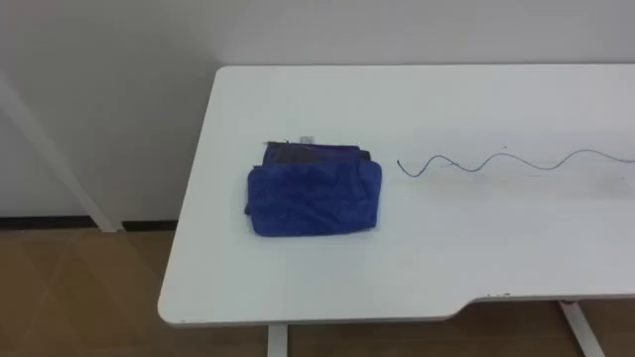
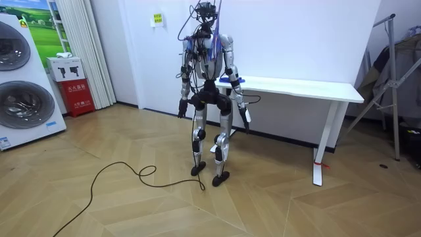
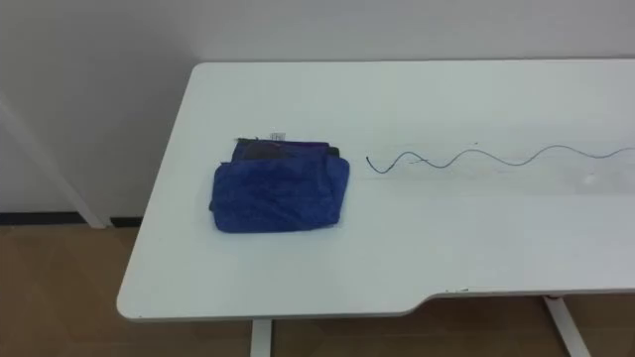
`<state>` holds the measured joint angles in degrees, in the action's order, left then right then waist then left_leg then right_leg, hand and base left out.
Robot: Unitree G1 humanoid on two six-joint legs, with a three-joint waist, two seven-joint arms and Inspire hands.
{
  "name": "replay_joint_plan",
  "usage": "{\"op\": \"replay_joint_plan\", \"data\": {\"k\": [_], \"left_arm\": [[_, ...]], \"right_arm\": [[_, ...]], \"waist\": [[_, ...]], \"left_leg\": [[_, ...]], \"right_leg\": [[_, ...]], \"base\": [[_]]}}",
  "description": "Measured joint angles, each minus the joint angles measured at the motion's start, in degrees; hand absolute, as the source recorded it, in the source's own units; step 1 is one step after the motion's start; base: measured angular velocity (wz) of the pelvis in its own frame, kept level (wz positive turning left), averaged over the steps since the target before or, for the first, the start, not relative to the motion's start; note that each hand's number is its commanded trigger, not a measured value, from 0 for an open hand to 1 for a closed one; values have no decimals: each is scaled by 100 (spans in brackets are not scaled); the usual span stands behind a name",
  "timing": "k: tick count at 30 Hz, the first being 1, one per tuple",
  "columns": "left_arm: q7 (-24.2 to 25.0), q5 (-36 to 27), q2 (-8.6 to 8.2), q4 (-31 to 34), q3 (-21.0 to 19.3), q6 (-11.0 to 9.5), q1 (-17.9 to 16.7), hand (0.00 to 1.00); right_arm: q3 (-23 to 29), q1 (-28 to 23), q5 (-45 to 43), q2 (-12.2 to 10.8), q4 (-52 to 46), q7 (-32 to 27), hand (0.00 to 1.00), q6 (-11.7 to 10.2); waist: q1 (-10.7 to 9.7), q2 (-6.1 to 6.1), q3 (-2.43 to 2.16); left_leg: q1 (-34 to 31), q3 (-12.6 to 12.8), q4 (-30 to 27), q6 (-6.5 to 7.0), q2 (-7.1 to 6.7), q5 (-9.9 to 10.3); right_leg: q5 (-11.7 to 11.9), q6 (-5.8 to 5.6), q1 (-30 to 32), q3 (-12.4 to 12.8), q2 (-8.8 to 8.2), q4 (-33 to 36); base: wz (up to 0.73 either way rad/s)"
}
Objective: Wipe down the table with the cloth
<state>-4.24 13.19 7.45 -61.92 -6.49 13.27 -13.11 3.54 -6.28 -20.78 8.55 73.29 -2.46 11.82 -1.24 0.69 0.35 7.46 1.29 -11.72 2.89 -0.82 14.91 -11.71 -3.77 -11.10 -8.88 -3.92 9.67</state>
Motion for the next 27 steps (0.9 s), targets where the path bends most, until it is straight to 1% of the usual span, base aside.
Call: {"op": "replay_joint_plan", "data": {"k": [5,7,10,11,12,13,17,18,20,21,22,23,24,25,26,27], "left_arm": [[-6,0,10,33,-5,-34,31,0],[-11,0,22,42,-3,-102,52,0],[-20,-1,43,41,-4,-138,117,0],[-29,-1,55,36,-4,-190,138,0],[-34,-5,67,26,-3,-244,135,0],[-34,-9,71,16,1,-254,132,0],[-33,-14,73,3,23,-255,131,0],[-32,-2,74,5,-10,-255,132,0],[-33,-2,77,3,-45,-252,129,0],[-35,1,76,4,-63,-246,104,0],[-35,11,66,3,-176,-239,59,0],[-35,11,66,3,-245,-230,46,0],[-35,4,67,8,-402,-199,50,0],[-35,-7,67,1,-596,-159,17,0],[-35,-5,68,1,-687,-140,-12,0],[-36,4,71,2,-872,-102,-65,0]], "right_arm": [[1,0,52,3,2,0,0,-48],[0,2,58,4,-2,0,0,-54],[0,7,61,5,-6,1,0,-64],[-1,14,76,4,-13,1,0,-75],[-1,11,127,5,-13,1,0,-91],[-1,3,181,8,-12,0,0,-107],[5,-7,417,12,10,0,0,-149],[14,-22,552,12,27,-13,0,-161],[43,-55,896,13,43,-84,0,-164],[147,-76,1182,11,69,-155,0,-151],[348,-130,1412,10,102,-199,0,-143],[455,-157,1510,10,113,-226,0,-135],[652,-180,1707,22,161,-290,0,-116],[948,-178,1972,50,275,-338,0,-104],[1096,-183,2127,74,317,-368,0,-97],[1429,-221,2409,128,354,-433,0,-74]], "waist": [[-2,4,2],[-3,10,1],[-2,26,5],[7,38,13],[6,44,13],[4,48,14],[2,46,13],[-2,42,13],[-5,30,12],[-7,16,8],[-10,17,9],[-11,17,8],[-28,19,5],[-87,22,4],[-116,27,3],[-171,28,1]], "left_leg": [[1,-3,-1,0,0,0],[1,-6,-3,0,1,0],[-23,-5,-1,0,-2,0],[-32,0,-3,0,-4,0],[-22,-5,-8,0,-12,0],[0,1,-8,0,-27,0],[9,10,-4,0,-27,0],[11,10,3,2,-5,1],[13,5,12,2,-6,1],[9,5,12,1,-15,1],[14,17,16,1,-40,1],[17,26,16,1,-38,1],[33,38,25,1,-35,1],[54,21,42,1,-34,1],[68,20,46,1,-35,1],[95,28,61,1,-35,1]], "right_leg": [[0,0,10,-12,0,-2],[0,0,10,-63,-2,-1],[0,0,11,-109,-5,7],[0,0,15,-119,-5,5],[0,0,5,-114,-5,3],[0,0,-6,-93,-5,4],[0,0,10,-74,-9,3],[0,0,18,-64,-8,-1],[0,0,11,-75,-7,-2],[0,0,6,-74,-6,-1],[0,0,12,-71,-6,-2],[0,0,13,-71,-4,-5],[0,0,16,-66,-3,-7],[0,0,0,-63,-2,-6],[0,0,-9,-63,-3,0],[0,0,-31,-63,-3,2]], "base": [[0],[0],[0],[0],[0],[0],[-1],[0],[0],[0],[0],[0],[0],[0],[0],[0]]}}
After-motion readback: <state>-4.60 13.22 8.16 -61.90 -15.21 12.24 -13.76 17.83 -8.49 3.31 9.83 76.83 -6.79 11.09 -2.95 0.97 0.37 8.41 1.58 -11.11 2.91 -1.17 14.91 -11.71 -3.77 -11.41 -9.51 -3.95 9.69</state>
